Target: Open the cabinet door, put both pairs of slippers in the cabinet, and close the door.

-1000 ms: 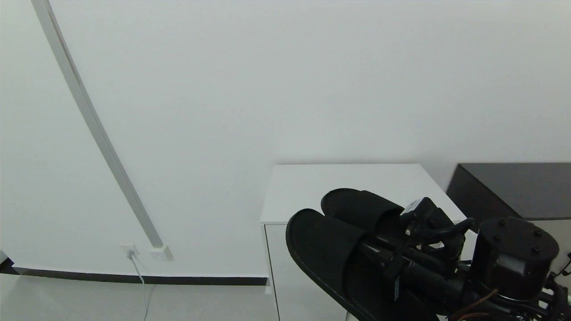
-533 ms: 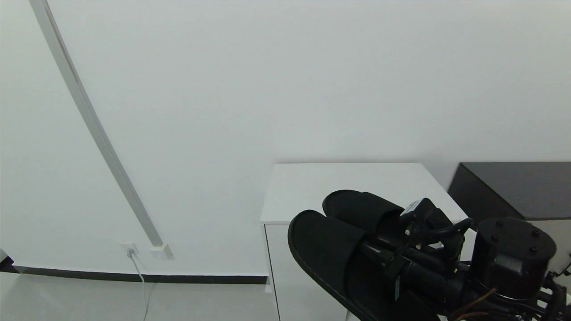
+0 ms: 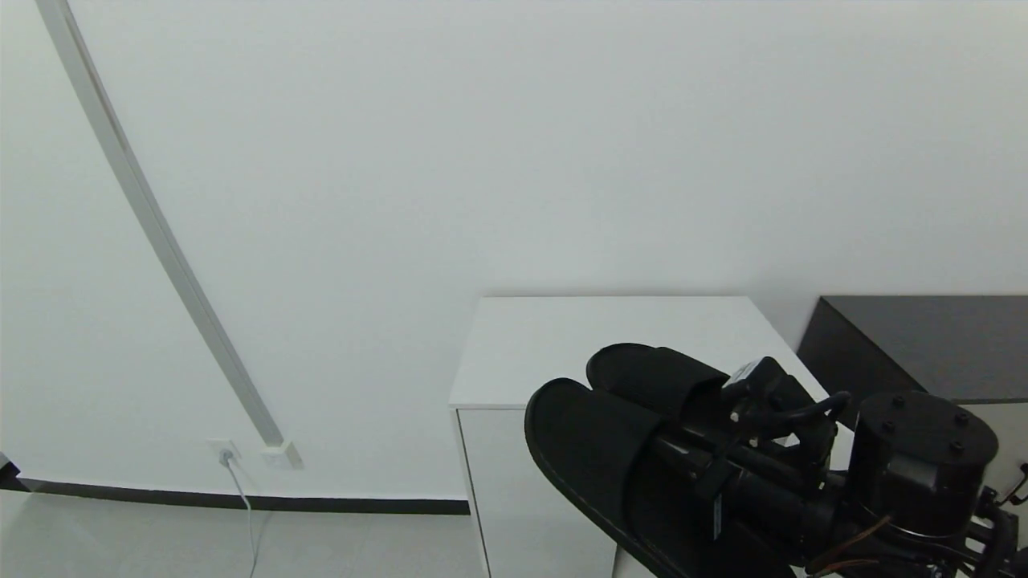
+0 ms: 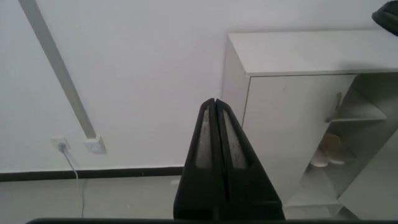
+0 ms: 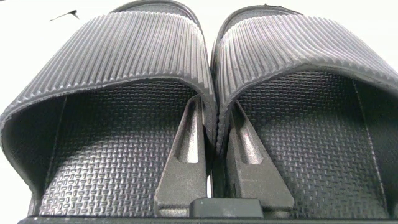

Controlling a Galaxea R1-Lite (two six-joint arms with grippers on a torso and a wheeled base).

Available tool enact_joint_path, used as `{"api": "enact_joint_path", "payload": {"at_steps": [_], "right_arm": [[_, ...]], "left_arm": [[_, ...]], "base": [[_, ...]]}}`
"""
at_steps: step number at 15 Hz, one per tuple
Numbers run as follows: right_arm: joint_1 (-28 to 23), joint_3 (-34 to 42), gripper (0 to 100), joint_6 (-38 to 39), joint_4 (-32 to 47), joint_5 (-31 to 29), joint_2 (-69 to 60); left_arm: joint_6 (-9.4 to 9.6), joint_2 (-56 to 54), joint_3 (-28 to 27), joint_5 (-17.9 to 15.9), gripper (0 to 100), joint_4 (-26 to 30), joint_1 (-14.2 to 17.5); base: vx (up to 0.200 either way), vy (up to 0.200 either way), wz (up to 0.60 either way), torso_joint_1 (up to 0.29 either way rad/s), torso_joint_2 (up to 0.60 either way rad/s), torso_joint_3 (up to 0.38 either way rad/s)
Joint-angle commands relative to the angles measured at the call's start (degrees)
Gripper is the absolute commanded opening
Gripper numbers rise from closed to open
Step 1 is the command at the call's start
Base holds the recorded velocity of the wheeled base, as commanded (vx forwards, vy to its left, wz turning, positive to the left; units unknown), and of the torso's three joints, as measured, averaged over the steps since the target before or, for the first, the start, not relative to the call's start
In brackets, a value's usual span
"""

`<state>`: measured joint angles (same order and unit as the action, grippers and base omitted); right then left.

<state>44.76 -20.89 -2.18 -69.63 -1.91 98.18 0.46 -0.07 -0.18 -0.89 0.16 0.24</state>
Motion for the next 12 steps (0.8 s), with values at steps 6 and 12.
{"api": "enact_joint_path", "payload": {"at_steps": [6,12], "right_arm": [[-0.03,-0.02,0,-0.02,-0.15,0.07,0.96],[-0.29,0.15,0,-0.10,-0.24,0.07,0.87]], "left_arm": [[0.06,0.07,0.01,0.01,0,0.02,-0.07],[-0.02,0.07,0.01,0.01,0,0.02,-0.07]], "base": [[0.000,-0.200,0.00,0.001,0.00,0.002],[0.000,-0.133,0.00,0.004,0.00,0.002]]}}
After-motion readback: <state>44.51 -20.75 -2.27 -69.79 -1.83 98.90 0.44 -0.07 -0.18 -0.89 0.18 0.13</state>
